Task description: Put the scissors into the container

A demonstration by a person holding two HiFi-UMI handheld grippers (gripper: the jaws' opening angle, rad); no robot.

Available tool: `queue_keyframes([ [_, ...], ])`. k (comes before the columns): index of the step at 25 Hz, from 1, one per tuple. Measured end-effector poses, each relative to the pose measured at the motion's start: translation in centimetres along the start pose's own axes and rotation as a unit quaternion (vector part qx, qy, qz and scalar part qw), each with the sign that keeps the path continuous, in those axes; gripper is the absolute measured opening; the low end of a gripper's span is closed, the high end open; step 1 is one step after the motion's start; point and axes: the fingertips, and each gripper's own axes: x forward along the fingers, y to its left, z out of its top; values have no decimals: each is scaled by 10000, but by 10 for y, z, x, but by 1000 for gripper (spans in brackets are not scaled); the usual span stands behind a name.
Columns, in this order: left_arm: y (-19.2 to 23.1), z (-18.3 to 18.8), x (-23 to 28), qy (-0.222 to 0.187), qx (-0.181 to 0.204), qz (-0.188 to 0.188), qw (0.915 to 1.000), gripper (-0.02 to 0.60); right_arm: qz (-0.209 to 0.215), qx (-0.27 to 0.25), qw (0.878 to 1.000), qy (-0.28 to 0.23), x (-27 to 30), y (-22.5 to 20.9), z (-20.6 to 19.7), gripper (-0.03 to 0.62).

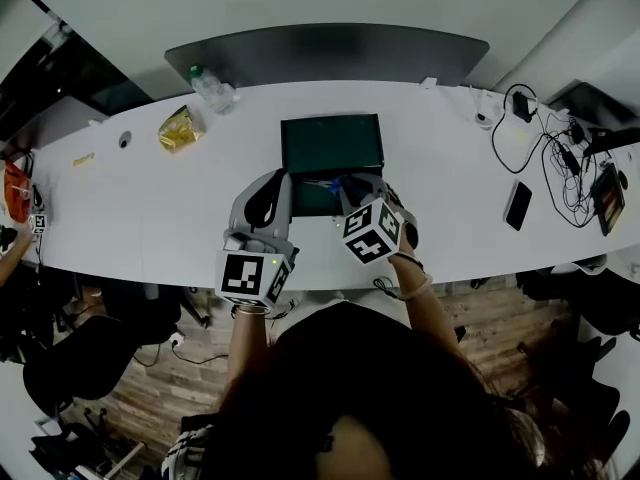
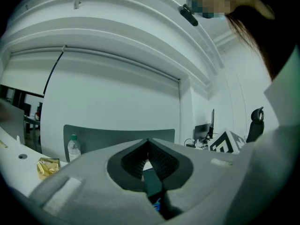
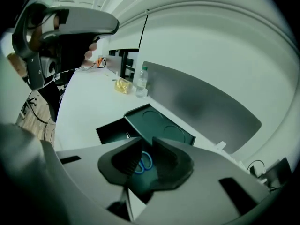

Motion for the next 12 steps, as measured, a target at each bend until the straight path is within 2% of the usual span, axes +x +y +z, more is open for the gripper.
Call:
queue_keyframes([
  [7,-8,7,-25,-98,63,-210,9997,14,-309,477,9977,-374,-28,6,13,47],
  [12,-9,11,-44,-166,69,-332,9993,14,-603,636,9941,-639,-48,13,24,23],
])
